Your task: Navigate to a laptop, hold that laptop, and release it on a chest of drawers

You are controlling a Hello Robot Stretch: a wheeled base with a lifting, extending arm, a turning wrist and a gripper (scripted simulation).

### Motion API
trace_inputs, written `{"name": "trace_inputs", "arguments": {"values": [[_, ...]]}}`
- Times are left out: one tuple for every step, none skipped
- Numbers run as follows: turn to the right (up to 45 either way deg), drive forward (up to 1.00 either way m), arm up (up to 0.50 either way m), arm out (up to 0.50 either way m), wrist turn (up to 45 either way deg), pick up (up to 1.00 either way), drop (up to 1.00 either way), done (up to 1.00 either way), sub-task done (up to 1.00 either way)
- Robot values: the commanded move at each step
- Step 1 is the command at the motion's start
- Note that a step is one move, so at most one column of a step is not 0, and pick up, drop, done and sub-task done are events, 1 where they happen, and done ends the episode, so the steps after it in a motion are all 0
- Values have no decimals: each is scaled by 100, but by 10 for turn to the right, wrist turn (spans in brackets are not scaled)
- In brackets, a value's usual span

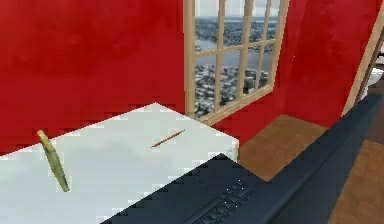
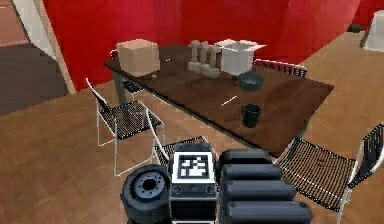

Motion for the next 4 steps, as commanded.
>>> {"name": "trace_inputs", "arguments": {"values": [[-180, 0, 0, 0, 0, 0, 0, 0, 0], [-30, 0, 0, 0, 0, 0, 0, 0, 0], [450, 0, 0, 0, 0, 0, 0, 0, 0], [450, 0, 0, 0, 0, 0, 0, 0, 0]]}}
